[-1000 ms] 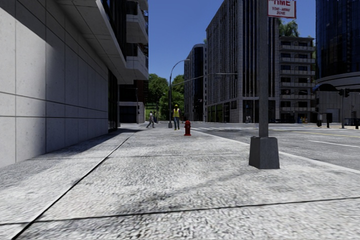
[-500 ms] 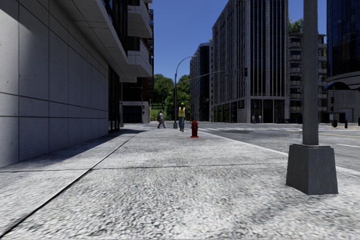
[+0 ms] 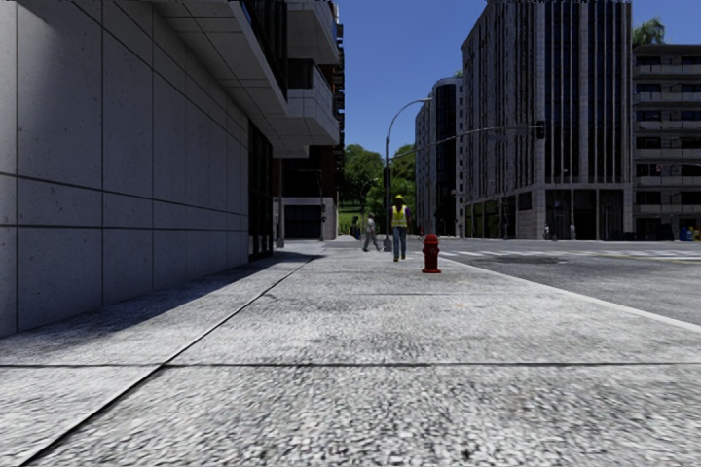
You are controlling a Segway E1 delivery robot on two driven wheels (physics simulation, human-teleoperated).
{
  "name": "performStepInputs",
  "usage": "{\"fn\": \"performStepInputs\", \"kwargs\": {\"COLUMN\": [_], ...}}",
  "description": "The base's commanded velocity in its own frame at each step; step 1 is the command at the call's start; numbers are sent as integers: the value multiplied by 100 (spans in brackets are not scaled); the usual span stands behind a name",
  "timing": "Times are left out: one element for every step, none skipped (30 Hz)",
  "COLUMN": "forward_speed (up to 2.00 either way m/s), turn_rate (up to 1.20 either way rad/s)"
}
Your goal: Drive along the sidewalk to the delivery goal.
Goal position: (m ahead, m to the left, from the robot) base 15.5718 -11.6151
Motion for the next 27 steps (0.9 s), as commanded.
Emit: {"fn": "performStepInputs", "kwargs": {"forward_speed": [200,200,200,200,200,200,200,200,200,200,200,200,200,200,200,200,200,200,200,200,200,200,200,200,200,200,200], "turn_rate": [53,53,53,54,54,54,54,54,54,54,54,54,54,54,47,30,0,0,0,0,0,0,0,0,0,0,0]}}
